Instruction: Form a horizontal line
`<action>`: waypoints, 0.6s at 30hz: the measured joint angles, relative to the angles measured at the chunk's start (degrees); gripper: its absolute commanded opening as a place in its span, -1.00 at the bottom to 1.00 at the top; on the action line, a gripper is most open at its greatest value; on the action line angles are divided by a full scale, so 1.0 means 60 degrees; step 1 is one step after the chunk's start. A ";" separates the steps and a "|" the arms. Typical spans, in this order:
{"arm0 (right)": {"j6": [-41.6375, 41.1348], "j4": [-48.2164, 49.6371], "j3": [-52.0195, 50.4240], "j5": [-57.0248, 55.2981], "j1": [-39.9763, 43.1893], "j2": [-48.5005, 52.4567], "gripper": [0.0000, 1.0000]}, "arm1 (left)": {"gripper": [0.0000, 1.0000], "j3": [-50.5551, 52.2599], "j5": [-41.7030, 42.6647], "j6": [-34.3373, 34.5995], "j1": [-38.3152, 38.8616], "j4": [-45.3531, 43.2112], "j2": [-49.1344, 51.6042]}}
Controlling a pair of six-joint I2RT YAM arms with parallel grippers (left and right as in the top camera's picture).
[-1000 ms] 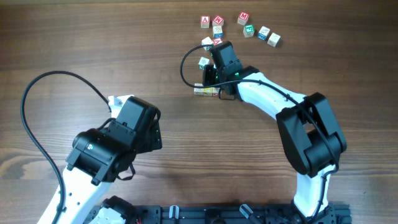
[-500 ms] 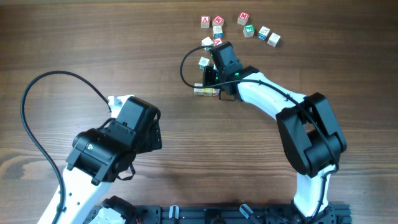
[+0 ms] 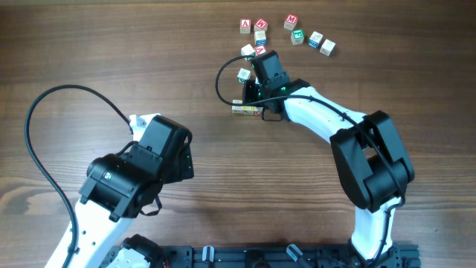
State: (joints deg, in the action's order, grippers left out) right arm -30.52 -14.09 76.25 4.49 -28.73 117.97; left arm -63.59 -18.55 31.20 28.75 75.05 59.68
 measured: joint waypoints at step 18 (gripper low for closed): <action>0.0000 -0.0033 0.0000 0.0109 0.0000 0.0000 -0.91 | 1.00 0.0000 0.0000 0.0000 0.0000 0.0000 0.0000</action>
State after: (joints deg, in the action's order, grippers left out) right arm -30.52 -14.28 76.25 5.15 -28.73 117.97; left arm -63.59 -18.55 31.20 28.75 75.05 59.68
